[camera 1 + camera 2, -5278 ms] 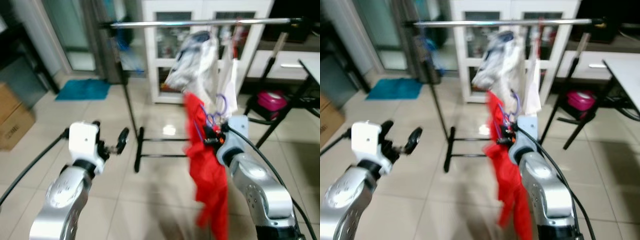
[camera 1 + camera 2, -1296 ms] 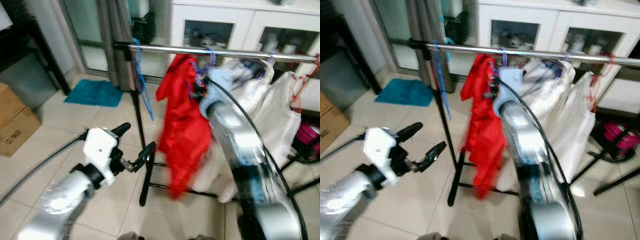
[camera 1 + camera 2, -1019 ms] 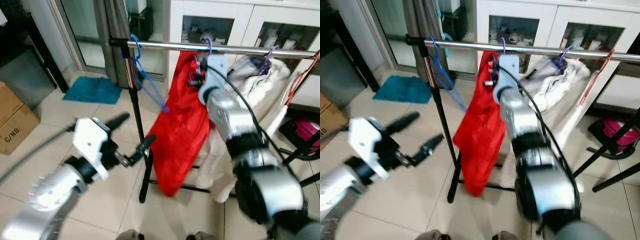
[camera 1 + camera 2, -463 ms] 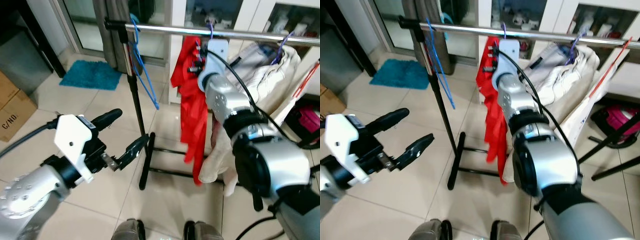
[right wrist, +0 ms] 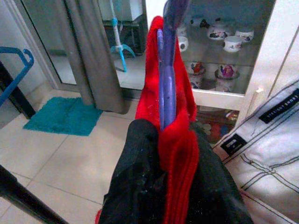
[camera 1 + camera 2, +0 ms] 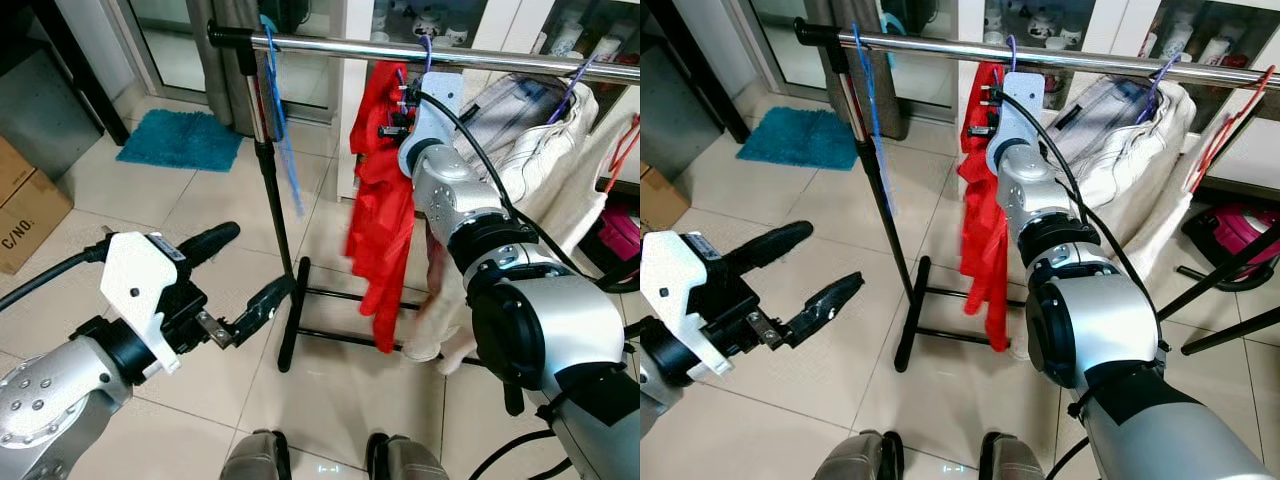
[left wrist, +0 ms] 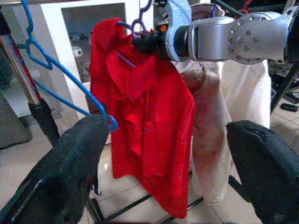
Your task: Hang hanger
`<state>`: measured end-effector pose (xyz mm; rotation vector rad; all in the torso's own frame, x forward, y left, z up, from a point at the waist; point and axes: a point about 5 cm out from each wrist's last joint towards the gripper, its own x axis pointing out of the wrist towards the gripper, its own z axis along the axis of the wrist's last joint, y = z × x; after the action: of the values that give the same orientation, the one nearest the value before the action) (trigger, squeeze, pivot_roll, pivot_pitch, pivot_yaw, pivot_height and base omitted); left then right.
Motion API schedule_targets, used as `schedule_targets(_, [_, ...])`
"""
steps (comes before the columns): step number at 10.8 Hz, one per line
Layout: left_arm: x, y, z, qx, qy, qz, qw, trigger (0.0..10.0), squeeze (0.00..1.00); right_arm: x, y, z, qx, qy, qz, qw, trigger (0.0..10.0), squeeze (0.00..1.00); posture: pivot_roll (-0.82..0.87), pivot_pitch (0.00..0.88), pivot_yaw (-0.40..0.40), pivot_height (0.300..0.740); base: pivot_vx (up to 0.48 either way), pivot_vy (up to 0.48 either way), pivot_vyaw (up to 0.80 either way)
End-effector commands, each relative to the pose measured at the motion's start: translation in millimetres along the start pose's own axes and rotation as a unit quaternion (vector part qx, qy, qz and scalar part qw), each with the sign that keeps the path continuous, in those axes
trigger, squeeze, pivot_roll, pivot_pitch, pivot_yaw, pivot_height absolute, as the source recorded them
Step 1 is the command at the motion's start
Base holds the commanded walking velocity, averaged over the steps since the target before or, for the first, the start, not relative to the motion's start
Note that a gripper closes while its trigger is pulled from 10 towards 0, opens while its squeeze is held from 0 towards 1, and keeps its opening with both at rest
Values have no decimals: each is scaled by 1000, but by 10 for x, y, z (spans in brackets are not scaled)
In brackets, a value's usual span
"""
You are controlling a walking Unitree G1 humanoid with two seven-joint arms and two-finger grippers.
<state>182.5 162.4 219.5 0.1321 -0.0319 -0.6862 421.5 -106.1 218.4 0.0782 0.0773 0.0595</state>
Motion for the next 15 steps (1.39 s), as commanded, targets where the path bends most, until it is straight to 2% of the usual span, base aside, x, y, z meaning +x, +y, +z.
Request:
schedule_targets(1, [-9, 6, 36, 11, -2, 5, 1000, 10000, 0, -4, 3, -93, 7, 27, -2, 1000, 10000, 0, 160, 231, 28, 740, 0, 0, 0])
schedule_targets(3, [-28, 13, 55, 13, -1, 13, 1000, 10000, 0, 8, 42, -9, 3, 20, 5, 1000, 10000, 0, 161, 234, 19, 740, 0, 0, 0])
schedule_targets(4, [-38, 12, 47, 13, 3, 15, 1000, 10000, 0, 12, 68, 5, -15, 28, 11, 999, 10000, 0, 152, 241, 13, 740, 0, 0, 0])
schedule_targets(9, [9, 21, 65, 13, -1, 8, 1000, 10000, 0, 36, 63, 224, -40, 47, 25, 998, 10000, 0, 122, 241, -3, 740, 0, 0, 0])
schedule_targets(12, [32, 5, 27, 11, 2, 6, 1000, 10000, 0, 21, 99, 146, -77, 92, 65, 991, 10000, 0, 104, 212, -12, 740, 0, 0, 0])
schedule_targets(15, [75, 14, 20, 15, -2, 3, 1000, 10000, 0, 8, 23, 77, -80, 114, 76, 987, 10000, 0, 94, 176, -13, 740, 0, 0, 0])
